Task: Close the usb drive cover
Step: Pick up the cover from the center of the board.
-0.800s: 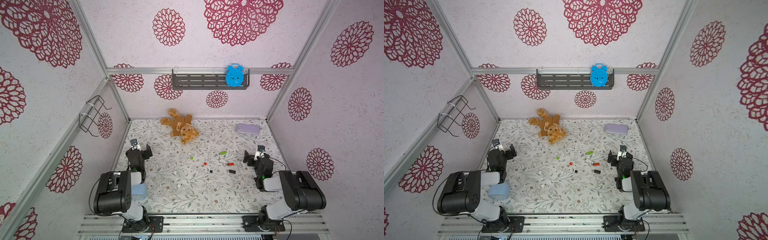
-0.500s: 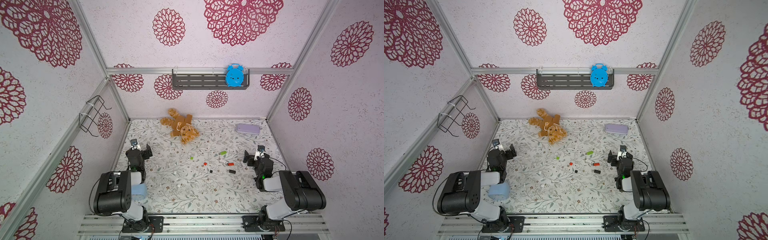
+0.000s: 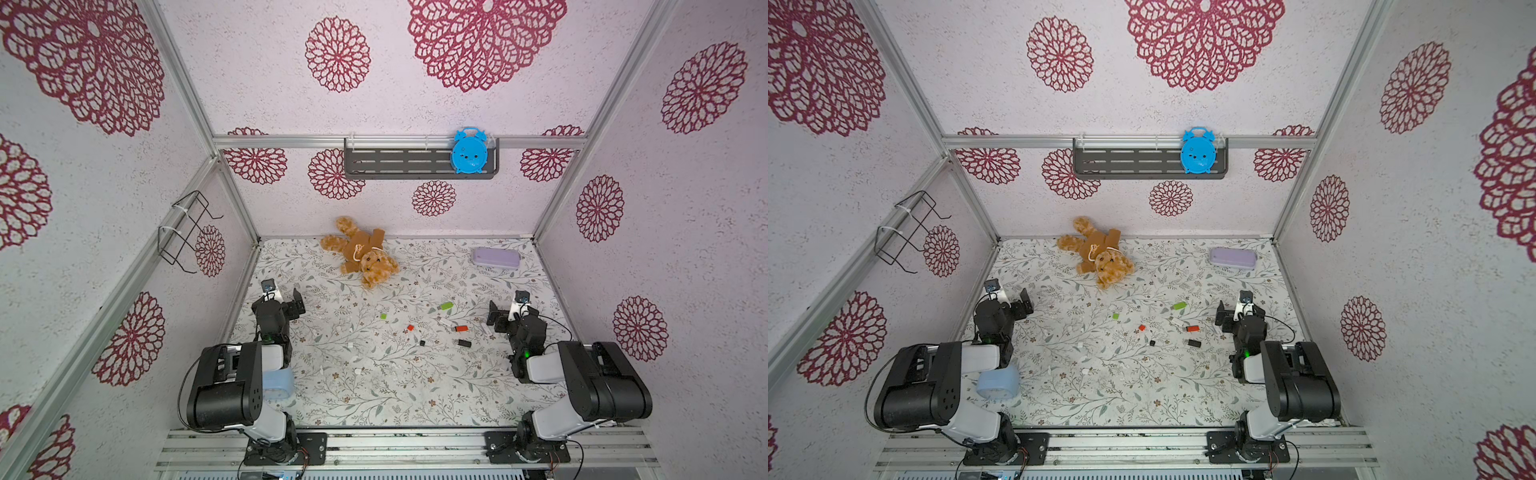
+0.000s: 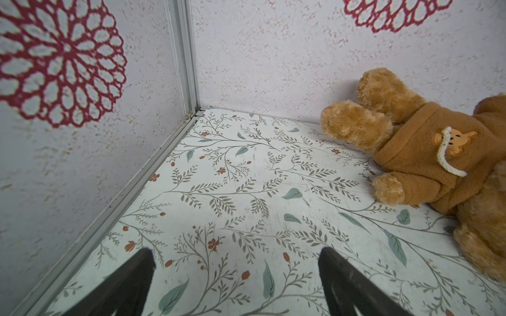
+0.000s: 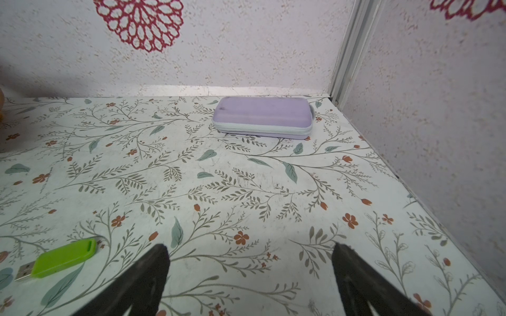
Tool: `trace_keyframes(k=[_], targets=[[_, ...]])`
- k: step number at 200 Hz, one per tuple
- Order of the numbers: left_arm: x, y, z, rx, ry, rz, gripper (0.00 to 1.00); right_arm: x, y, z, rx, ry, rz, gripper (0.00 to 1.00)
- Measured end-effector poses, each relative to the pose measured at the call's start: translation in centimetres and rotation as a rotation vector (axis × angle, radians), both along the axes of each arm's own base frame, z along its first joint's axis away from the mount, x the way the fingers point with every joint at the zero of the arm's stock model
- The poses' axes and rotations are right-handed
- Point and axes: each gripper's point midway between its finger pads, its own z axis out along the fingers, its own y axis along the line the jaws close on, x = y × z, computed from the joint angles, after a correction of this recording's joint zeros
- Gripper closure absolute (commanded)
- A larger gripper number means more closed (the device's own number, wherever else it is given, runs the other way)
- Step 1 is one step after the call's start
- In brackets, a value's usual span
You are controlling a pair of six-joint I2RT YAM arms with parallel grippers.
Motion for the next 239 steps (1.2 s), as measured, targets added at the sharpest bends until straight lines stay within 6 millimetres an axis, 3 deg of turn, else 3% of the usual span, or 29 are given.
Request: trace_keyframes(k=[21,46,83,115,142,165,194,239], targets=[[-1.2,-0.3,0.3,0.005,-0.011,-0.003,0.03,-0.2,0.2,-0.1,-0.007,0.014,0.008,0.02],[-2.1,0.0,3.1,0.003,-0.061,0.022,0.03,-0.4,0.4,0.7,-0.006,0.028,0.014,0.01],[-2.8,0.8,7.7,-0.060,-0.102,0.091,0.03,-0.3,0.5,5.0,0.025,-0.001,0.013,0.01],[-2.6,0.8,11.1,-0.163,-0.114,0.116,0.03,0.0,0.9,7.3,0.152,0.070,0.000,0.01],[-2.8,-0.9,10.6,-0.267,-0.089,0.039,0.03,-0.3,3.0,8.3,0.247,0.114,0.091,0.01],[-2.4,-3.2,9.4,-0.375,-0.029,-0.061,0.03,-1.6,5.7,7.0,0.302,0.202,0.238,0.05],[-1.8,-6.0,9.3,-0.504,0.015,-0.181,0.01,-2.9,8.7,6.3,0.347,0.309,0.397,0.15],[-2.4,-10.0,8.3,-0.617,0.106,-0.306,0.01,-3.2,13.4,7.5,0.214,0.407,0.549,0.22]])
